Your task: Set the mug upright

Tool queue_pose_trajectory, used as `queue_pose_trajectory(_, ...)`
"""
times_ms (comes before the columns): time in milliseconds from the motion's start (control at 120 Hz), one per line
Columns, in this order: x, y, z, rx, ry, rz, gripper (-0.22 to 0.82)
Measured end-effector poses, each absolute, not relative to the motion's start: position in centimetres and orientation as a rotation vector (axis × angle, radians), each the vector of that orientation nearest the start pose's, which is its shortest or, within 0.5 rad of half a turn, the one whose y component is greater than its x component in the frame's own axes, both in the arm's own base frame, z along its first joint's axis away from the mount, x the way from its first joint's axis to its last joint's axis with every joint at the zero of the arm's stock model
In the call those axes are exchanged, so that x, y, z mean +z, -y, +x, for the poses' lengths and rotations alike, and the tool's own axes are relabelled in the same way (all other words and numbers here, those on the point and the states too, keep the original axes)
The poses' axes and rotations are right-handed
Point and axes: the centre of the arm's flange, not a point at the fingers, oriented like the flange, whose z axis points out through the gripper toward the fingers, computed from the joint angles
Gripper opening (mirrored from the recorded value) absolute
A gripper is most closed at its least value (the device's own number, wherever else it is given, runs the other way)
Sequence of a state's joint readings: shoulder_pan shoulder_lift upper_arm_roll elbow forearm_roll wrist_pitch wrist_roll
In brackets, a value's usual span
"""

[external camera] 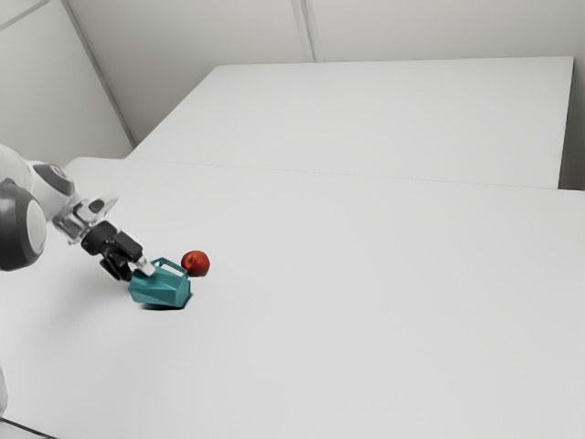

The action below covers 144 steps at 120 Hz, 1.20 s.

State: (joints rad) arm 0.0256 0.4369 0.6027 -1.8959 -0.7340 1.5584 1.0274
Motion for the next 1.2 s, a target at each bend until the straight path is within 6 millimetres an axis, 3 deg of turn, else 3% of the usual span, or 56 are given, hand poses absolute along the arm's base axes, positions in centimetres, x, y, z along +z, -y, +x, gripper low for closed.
queue_pose_trajectory(467, 27.5, -24.9, 48.9, -0.075, 0.076, 2.278, 0.56)
queue_pose_trajectory(1000, 27.7, -24.6, 48.9, -0.046, 0.071, 2.248, 0.18)
queue_pose_trajectory(1200, 28.0, -24.3, 49.1, -0.033, 0.074, 2.235, -0.01)
